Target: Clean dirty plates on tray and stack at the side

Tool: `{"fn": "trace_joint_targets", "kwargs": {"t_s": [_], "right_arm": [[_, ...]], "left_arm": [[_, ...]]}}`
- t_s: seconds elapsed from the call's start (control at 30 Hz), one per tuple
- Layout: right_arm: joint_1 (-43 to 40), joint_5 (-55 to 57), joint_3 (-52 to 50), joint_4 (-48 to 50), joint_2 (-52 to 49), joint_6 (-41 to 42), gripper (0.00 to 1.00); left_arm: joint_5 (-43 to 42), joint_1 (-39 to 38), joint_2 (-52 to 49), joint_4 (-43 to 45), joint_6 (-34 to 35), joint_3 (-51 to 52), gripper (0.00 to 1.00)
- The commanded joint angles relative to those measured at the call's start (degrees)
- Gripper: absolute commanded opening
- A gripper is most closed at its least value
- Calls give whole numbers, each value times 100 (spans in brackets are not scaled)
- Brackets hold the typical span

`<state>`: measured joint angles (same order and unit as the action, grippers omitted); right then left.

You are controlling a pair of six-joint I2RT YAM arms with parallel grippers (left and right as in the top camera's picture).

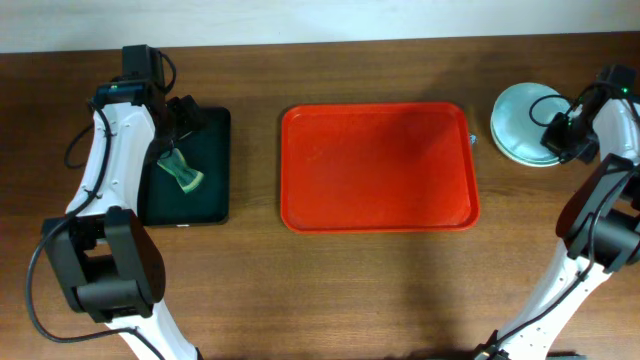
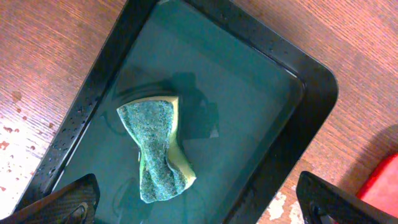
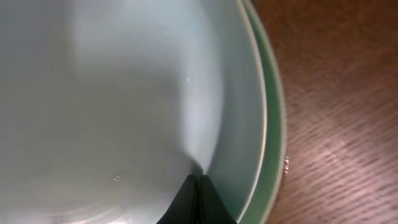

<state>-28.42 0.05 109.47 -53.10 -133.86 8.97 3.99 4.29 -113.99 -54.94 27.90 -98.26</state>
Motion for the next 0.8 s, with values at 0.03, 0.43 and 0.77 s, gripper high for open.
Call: {"fn": "trace_joint_targets", "kwargs": {"t_s": [0.03,0.43,0.77], "right_arm": [[-15,216,37,-68,970,31,4],[688,-63,-702,-2015,3980,-275,98],[3202,-131,-4374,-1161,7868,-210,98]], "left_arm": [[-17,0,50,-2,-55,-57,99],[-17,0,50,-2,-55,-57,99],[-17,0,50,-2,-55,-57,99]]}}
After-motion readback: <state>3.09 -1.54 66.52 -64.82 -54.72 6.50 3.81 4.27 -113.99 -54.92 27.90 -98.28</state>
